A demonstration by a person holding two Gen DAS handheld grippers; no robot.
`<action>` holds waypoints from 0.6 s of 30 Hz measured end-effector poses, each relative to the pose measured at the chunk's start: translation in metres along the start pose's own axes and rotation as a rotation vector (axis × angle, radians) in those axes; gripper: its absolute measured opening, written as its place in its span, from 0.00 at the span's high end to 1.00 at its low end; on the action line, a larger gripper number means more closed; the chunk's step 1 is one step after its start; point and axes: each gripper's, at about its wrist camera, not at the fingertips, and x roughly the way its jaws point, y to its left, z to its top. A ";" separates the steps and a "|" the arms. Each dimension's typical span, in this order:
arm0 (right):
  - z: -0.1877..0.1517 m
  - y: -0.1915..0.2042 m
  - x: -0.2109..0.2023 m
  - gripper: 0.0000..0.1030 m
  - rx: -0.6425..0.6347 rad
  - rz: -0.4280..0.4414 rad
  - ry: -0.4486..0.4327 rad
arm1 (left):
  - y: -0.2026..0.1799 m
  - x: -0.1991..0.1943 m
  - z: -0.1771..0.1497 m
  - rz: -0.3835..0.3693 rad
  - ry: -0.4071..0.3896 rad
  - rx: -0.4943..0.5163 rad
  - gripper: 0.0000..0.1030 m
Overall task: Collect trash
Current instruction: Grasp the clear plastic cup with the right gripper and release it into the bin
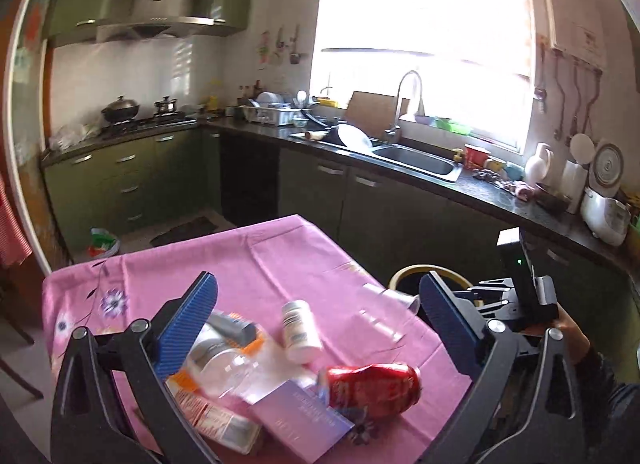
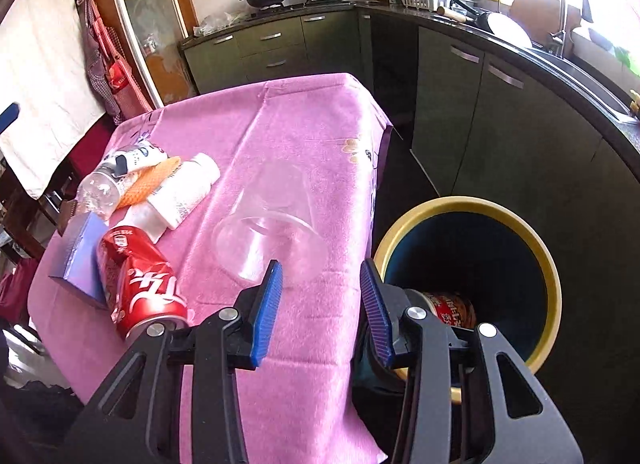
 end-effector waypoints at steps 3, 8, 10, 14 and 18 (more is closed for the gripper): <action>0.004 -0.002 0.022 0.63 0.019 0.004 0.000 | 0.036 -0.024 -0.023 0.086 -0.021 -0.056 0.06; 0.012 -0.003 0.047 0.71 0.034 -0.003 -0.001 | 0.072 -0.048 -0.055 0.229 -0.034 -0.098 0.06; 0.015 -0.002 0.054 0.73 0.034 -0.003 -0.001 | 0.085 -0.052 -0.061 0.259 -0.029 -0.119 0.06; 0.021 0.002 0.060 0.77 0.032 -0.006 -0.007 | 0.098 -0.058 -0.075 0.312 -0.026 -0.138 0.06; 0.022 0.005 0.062 0.91 0.034 -0.022 -0.013 | 0.101 -0.058 -0.079 0.324 -0.013 -0.149 0.06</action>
